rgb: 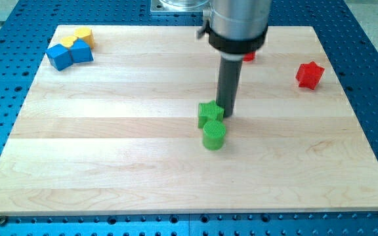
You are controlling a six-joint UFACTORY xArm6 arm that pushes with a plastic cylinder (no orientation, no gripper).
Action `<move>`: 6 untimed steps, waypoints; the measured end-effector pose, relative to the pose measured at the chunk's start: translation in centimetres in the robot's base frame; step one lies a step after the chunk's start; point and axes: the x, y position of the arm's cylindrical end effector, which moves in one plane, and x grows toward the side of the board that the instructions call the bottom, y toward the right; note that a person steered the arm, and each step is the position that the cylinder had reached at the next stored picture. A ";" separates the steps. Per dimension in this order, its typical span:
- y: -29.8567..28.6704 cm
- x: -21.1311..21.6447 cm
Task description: Push the green blocks towards the bottom center
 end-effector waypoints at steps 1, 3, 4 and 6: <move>-0.2 0.3; -7.1 1.4; -9.1 -3.6; -8.3 3.5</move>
